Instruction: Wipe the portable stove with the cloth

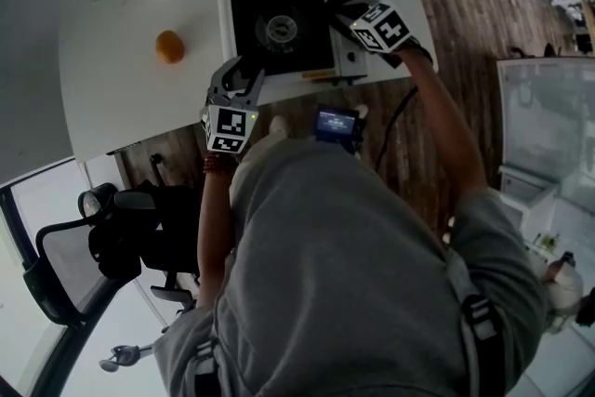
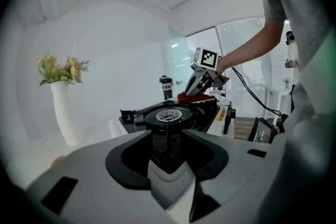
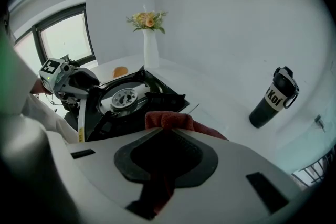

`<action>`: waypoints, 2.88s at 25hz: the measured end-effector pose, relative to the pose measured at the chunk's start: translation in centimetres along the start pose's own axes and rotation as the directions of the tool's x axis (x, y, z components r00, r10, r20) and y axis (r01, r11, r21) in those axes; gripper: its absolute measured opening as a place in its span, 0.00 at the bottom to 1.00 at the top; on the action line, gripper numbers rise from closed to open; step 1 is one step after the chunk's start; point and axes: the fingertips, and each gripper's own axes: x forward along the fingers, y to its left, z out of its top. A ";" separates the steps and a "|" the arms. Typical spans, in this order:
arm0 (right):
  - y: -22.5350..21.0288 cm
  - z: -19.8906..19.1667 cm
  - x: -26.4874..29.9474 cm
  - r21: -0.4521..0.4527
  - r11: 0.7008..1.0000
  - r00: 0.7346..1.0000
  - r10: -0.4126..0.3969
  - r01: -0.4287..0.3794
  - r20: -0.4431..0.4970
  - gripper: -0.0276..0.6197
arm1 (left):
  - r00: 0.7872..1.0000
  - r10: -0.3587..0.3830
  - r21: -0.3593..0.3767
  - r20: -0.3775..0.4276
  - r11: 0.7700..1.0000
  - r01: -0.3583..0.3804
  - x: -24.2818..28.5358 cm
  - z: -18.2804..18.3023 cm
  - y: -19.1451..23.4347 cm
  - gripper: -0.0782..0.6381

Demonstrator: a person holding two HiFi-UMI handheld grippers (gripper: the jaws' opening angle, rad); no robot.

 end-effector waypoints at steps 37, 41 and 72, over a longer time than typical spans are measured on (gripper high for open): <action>6.6 -4.4 -4.0 -0.065 0.997 0.997 -0.055 0.052 -0.049 0.17 | 1.000 -0.011 -0.039 0.013 0.999 0.011 0.0 0.2 0.2 0.36; 6.9 -5.0 -4.3 0.002 0.995 0.995 -0.095 0.095 -0.042 0.14 | 1.000 -0.009 -0.024 0.004 1.000 0.009 0.1 0.2 0.1 0.36; -5.2 1.1 -2.3 0.107 0.965 0.968 -0.245 0.239 0.047 0.14 | 0.995 -0.094 -0.123 0.027 0.988 0.097 -0.4 0.4 0.1 0.37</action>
